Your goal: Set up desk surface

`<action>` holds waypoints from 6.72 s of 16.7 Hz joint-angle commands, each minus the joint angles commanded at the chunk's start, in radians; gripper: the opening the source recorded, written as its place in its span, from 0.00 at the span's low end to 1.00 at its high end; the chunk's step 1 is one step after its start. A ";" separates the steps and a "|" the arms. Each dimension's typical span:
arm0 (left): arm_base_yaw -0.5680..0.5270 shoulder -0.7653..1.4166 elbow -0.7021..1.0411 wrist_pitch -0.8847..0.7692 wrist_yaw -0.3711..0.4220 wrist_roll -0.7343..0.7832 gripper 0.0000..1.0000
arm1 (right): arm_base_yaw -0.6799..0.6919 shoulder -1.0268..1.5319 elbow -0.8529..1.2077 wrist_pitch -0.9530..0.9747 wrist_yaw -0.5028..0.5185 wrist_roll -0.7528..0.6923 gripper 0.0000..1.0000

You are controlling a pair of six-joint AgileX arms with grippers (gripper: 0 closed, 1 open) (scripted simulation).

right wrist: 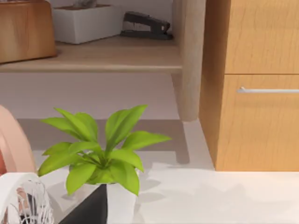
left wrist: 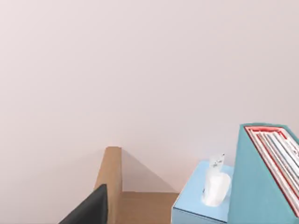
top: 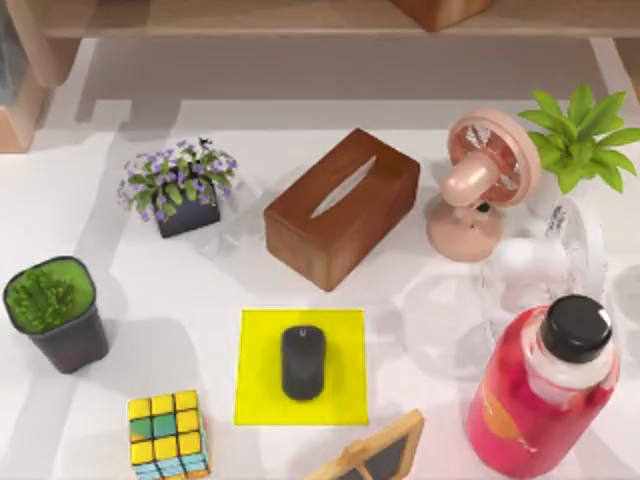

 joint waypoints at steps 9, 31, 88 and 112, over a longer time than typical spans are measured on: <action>-0.081 0.637 0.892 -0.255 -0.065 0.001 1.00 | 0.000 0.000 0.000 0.000 0.000 0.000 1.00; -0.090 0.802 1.046 -0.246 -0.069 0.001 1.00 | 0.000 0.000 0.000 0.000 0.000 0.000 1.00; 0.668 0.202 -0.450 0.540 0.258 0.900 0.00 | 0.000 0.000 0.000 0.000 0.000 0.000 1.00; 0.756 -0.098 -1.903 1.472 0.764 1.733 0.00 | 0.000 0.000 0.000 0.000 0.000 0.000 1.00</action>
